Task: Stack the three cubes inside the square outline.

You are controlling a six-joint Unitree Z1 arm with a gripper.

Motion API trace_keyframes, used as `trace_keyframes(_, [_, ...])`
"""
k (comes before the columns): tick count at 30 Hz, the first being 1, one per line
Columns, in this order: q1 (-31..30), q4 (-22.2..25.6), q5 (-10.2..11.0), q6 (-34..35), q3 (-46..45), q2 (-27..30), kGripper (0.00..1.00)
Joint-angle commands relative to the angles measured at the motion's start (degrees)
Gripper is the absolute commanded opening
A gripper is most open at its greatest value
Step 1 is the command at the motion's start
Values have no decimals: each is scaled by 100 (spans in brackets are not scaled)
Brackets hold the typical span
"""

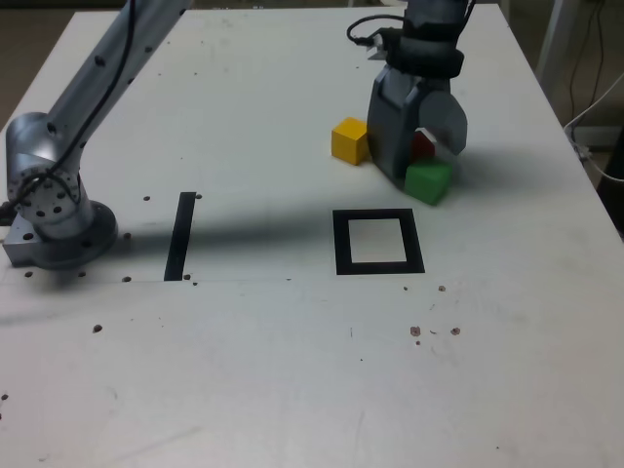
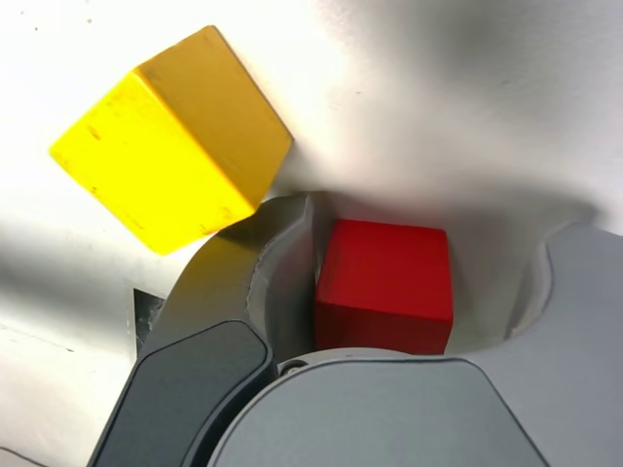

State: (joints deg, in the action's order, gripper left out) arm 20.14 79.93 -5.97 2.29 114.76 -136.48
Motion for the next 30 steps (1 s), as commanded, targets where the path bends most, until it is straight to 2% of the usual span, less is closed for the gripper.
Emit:
trace_keyframes(1, [16,-13,15,-11,32,-4,23])
trace_keyframes(17, [2,-11,28,-77,29,51,21])
trace_keyframes(30, [-191,210,343,-80,85,562,21])
